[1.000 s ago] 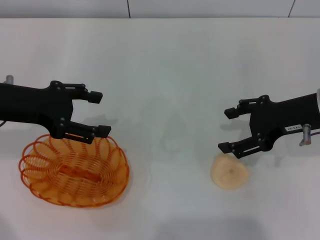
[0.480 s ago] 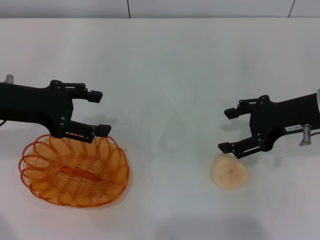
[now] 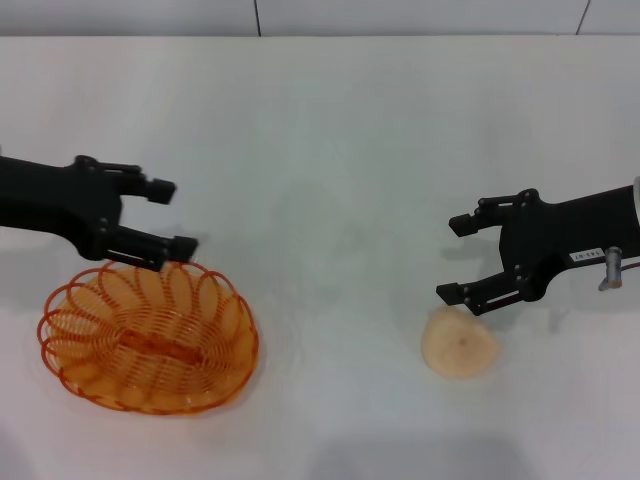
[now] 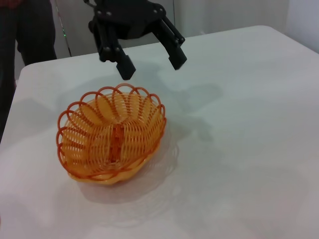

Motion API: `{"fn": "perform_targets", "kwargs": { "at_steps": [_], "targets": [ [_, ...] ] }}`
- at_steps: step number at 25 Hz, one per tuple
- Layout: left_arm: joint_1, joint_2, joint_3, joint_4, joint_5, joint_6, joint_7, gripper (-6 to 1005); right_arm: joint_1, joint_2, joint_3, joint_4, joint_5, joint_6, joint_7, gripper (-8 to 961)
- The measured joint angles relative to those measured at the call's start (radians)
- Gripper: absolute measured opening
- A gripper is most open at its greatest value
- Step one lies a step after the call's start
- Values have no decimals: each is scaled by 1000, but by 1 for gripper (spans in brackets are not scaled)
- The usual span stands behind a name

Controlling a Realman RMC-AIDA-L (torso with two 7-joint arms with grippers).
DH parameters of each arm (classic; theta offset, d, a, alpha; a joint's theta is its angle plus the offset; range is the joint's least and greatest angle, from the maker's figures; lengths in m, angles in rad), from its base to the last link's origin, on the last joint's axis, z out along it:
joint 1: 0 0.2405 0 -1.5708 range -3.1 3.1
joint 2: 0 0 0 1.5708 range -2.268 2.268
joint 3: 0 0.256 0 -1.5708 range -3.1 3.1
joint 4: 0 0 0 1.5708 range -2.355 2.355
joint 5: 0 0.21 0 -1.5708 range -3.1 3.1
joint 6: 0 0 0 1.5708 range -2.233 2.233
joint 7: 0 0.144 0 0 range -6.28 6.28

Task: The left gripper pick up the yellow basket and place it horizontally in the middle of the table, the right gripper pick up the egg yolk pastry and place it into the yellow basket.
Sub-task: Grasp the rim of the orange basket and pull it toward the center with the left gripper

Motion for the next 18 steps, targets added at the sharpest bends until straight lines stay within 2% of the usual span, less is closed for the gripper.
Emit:
{"fn": "perform_targets", "kwargs": {
  "at_steps": [8,18],
  "targets": [
    [-17,-5,0,156,154,72,-226,890,-1,0,0,0,2,4,0,872],
    [-70,21,2,192,276,86,-522,889,0,2,0,0,33,3,0,872]
  ]
}}
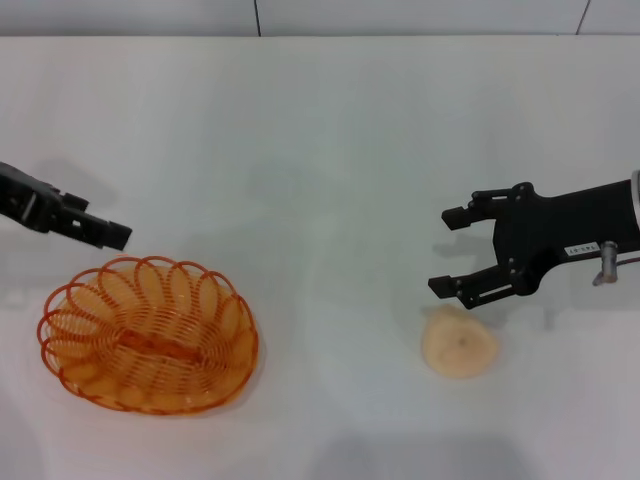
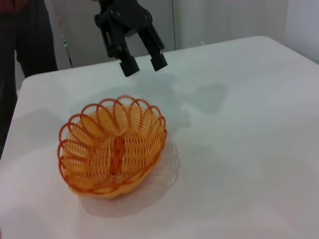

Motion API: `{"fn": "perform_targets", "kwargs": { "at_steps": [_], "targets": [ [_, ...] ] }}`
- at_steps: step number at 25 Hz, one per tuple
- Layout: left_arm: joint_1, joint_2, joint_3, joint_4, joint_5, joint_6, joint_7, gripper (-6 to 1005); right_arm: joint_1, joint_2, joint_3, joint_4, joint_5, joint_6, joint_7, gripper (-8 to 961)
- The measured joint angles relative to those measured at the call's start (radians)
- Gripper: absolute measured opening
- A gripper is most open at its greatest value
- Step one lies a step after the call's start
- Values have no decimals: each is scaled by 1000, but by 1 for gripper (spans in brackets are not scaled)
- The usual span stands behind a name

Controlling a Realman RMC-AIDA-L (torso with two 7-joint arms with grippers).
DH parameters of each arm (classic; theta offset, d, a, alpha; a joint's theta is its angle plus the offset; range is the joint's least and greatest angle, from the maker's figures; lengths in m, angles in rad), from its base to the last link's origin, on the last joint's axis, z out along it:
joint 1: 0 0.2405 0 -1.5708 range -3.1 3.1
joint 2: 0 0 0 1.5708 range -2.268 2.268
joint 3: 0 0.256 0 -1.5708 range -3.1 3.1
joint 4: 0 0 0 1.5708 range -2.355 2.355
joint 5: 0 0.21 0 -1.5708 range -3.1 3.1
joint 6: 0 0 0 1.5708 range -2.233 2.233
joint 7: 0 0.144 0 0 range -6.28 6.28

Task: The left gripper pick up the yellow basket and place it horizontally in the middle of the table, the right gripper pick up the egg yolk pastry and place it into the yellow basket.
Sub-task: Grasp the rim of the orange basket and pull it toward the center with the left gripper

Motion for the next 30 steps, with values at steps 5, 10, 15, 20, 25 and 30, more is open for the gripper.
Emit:
{"fn": "perform_targets", "kwargs": {
  "at_steps": [5,10,15,20,25,30],
  "targets": [
    [-8,15,0,0,26,-1,-128,890,1,0,0,0,9,-3,0,872],
    [-31,27,2,-2,123,45,-185,889,1,0,0,0,11,-3,1,871],
    [-53,38,10,-11,217,82,-206,889,2,-1,0,-6,20,-6,3,871],
    [-54,42,15,-41,275,80,-215,889,6,-1,0,-7,21,-6,3,871],
    [-49,22,26,-84,288,58,-212,890,5,-1,-3,-8,22,-7,3,872],
    [-44,2,42,-142,301,12,-211,890,1,0,-5,-9,23,-14,3,872]
  ]
}}
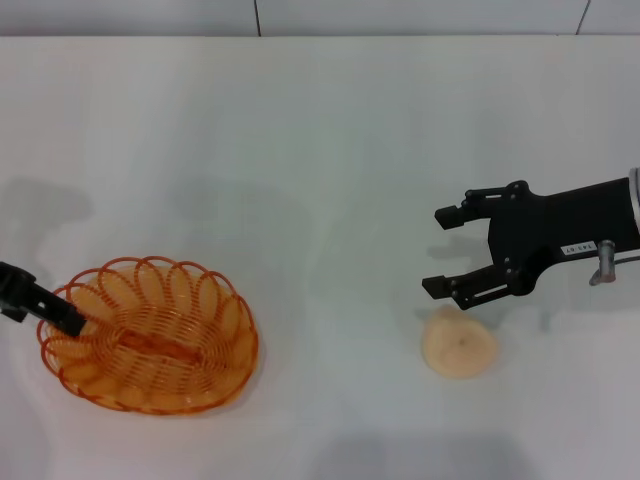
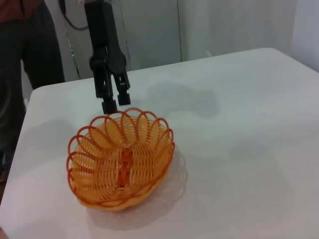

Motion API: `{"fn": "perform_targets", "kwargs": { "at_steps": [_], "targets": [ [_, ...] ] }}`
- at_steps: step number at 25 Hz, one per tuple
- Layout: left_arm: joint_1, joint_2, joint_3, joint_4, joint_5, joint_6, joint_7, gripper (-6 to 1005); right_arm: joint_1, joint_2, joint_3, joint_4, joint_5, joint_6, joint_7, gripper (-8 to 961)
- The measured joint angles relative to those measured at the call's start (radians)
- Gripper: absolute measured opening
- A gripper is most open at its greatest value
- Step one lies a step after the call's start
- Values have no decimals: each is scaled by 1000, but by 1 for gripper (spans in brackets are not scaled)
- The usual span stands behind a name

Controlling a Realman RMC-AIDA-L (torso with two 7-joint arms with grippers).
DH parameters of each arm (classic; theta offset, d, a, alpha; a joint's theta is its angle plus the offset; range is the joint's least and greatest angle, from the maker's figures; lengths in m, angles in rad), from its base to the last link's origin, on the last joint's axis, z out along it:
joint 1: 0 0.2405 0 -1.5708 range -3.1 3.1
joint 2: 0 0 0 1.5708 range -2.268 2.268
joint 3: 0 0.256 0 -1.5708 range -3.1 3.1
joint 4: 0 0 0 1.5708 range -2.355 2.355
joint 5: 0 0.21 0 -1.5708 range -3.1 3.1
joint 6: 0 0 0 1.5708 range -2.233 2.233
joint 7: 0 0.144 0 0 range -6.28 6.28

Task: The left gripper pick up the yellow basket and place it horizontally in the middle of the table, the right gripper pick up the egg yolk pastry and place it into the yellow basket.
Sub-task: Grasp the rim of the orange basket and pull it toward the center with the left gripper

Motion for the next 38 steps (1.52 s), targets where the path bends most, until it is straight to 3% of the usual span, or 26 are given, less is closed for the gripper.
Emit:
{"fn": "perform_targets", "kwargs": {
  "at_steps": [18,29,38],
  "targets": [
    [7,-20,34,-32,9,-68,-14,847,-2,0,-3,9,11,-5,-7,872],
    [-35,-9,132,-58,8,-74,-56,645,-8,0,-5,9,13,-1,-10,871],
    [-51,-12,166,-102,8,-105,-70,612,-15,0,-5,9,13,1,-11,871]
  ]
}}
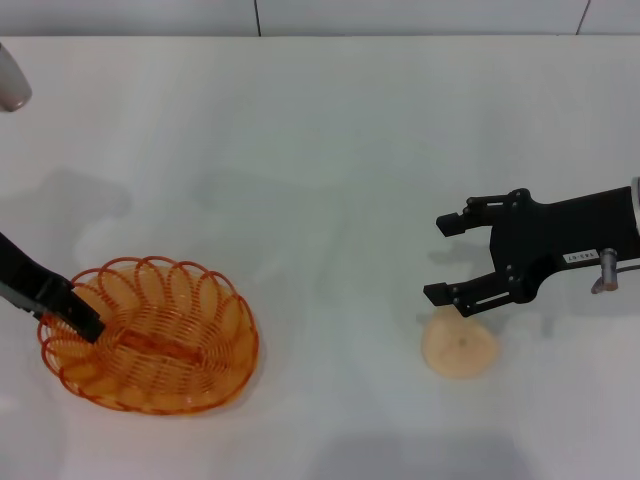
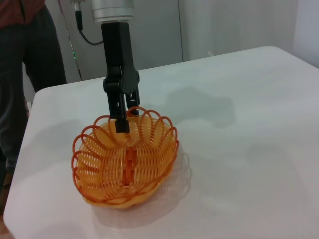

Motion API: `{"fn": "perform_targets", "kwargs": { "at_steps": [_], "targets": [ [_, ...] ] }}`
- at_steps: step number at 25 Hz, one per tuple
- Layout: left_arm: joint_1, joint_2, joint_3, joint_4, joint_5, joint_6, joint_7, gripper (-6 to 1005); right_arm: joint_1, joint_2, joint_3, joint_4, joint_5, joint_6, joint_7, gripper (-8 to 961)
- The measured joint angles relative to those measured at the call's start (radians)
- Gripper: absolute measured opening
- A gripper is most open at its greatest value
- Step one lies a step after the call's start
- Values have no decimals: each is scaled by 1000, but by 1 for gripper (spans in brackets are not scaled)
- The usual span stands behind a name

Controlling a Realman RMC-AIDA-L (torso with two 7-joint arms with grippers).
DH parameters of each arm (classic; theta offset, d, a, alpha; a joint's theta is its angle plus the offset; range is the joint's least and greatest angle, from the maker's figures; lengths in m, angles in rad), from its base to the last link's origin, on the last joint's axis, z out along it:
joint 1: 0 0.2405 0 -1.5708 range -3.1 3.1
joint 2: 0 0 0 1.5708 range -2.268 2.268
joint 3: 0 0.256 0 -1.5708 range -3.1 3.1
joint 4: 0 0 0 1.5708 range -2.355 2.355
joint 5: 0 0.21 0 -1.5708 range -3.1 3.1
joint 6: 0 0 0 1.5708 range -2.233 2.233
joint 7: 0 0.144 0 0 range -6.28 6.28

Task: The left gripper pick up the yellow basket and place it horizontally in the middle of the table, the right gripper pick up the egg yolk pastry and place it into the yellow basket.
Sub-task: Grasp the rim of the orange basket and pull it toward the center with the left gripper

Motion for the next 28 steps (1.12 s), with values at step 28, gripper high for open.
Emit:
{"fn": "perform_targets", "kwargs": {
  "at_steps": [28],
  "targets": [
    [-3,-4,54,-39,0,-37,-25,318,-10,-2,6,12,23,-6,-26,871]
  ]
}}
